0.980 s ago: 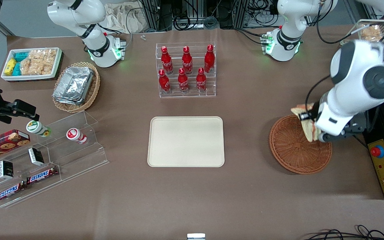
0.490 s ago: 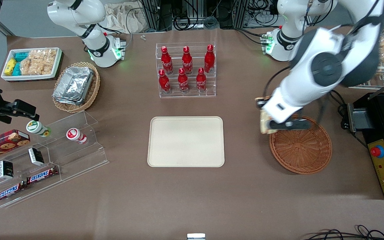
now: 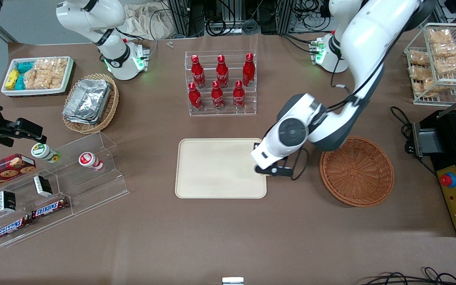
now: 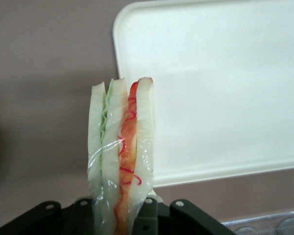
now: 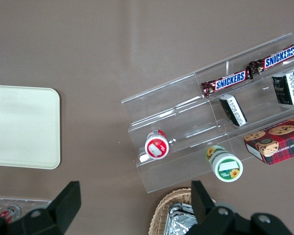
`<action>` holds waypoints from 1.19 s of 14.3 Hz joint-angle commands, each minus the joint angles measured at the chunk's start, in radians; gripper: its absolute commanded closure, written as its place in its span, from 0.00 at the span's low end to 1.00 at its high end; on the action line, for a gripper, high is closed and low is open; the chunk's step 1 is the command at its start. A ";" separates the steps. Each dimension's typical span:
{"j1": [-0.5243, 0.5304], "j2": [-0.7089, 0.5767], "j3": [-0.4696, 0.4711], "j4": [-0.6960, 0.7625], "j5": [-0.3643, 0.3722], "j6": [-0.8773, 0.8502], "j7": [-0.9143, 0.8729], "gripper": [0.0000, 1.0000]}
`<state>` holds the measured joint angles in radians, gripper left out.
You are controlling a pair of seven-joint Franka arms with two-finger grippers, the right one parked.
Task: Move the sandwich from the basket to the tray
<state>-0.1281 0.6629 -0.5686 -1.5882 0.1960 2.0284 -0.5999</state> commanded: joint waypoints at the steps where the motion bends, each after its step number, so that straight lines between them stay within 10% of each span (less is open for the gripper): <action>1: -0.027 0.067 -0.004 0.048 0.037 0.009 -0.026 1.00; 6: -0.061 0.121 0.010 0.054 0.078 0.067 -0.032 0.95; 8: -0.065 0.139 0.012 0.065 0.085 0.069 -0.058 0.24; 10: -0.067 0.142 0.012 0.068 0.127 0.067 -0.064 0.01; 17: -0.057 0.045 0.010 0.092 0.122 -0.026 -0.075 0.01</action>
<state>-0.1763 0.7733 -0.5656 -1.5218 0.3081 2.0769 -0.6507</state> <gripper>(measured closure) 0.004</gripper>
